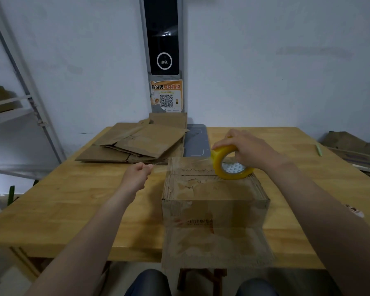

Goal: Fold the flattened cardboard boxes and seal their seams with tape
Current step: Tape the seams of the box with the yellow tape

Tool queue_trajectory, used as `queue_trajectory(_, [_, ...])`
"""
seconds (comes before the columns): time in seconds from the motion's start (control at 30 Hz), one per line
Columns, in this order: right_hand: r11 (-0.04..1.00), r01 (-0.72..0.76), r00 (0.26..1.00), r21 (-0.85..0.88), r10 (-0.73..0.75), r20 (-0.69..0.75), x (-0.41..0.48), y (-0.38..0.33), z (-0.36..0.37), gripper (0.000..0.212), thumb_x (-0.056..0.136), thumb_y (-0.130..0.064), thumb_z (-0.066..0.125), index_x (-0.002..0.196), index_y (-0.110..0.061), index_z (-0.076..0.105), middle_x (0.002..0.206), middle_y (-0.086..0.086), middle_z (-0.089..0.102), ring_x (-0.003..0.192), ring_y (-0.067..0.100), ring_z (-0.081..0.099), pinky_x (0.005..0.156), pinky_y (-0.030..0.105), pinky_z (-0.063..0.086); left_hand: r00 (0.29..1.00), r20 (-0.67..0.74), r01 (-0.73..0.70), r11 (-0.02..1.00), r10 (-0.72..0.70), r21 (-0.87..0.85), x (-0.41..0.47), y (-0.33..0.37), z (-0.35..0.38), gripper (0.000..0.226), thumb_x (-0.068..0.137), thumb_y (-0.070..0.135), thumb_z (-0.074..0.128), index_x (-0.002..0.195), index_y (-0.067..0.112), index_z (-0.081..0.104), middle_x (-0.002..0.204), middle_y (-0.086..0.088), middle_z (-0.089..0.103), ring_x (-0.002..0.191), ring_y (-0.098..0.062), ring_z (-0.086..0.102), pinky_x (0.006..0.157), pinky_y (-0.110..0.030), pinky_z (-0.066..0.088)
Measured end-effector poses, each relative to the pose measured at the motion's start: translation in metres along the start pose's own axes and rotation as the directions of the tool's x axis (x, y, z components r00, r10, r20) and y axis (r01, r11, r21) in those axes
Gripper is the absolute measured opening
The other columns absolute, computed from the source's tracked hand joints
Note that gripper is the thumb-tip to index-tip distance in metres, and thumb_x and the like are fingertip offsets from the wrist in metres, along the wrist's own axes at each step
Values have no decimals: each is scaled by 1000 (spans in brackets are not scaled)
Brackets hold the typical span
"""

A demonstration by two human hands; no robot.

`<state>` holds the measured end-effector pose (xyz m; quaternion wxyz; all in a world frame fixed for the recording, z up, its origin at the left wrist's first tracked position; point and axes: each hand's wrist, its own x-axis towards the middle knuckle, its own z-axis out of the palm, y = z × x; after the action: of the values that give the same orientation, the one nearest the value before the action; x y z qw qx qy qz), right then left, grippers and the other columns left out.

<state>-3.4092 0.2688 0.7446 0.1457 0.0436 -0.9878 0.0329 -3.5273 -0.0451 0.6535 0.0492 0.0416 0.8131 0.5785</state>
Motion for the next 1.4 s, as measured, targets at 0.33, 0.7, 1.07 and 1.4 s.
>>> queue_trajectory(0.33, [984, 44, 998, -172, -34, 59, 10, -23, -1, 55, 97, -13, 60, 131, -56, 54, 124, -3, 50, 107, 23, 47, 69, 33, 41, 1000, -20, 20, 999, -20, -28, 2, -23, -2, 28, 104, 37, 55, 90, 13, 61, 103, -3, 64, 99, -23, 60, 80, -39, 49])
queue_trajectory(0.7, [976, 56, 998, -210, -46, 53, 9, -29, 3, 59, 97, -10, 60, 132, -57, 53, 127, -3, 51, 108, 22, 48, 69, 33, 47, 998, 36, 59, 998, -59, 0, 0, -43, 10, 31, 103, 38, 57, 83, 16, 62, 101, -6, 66, 101, -28, 63, 78, -38, 48])
queue_trajectory(1.07, [985, 26, 1000, -173, -22, 22, 11, -31, 8, 61, 96, -5, 57, 129, -56, 57, 122, -4, 51, 105, 22, 47, 76, 38, 52, 991, 97, 78, 987, -93, 143, -1, -50, 38, 42, 105, 35, 51, 67, 17, 55, 75, -11, 63, 71, -25, 54, 67, -34, 39])
queue_trajectory(1.4, [985, 35, 999, -168, -32, 17, 11, -29, 11, 55, 96, -11, 62, 129, -55, 58, 124, -4, 52, 106, 22, 47, 82, 40, 53, 983, 15, 164, 908, -184, 385, -10, -3, 5, 47, 101, 54, 54, 122, 13, 63, 154, -17, 36, 138, -38, 39, 112, -47, 37])
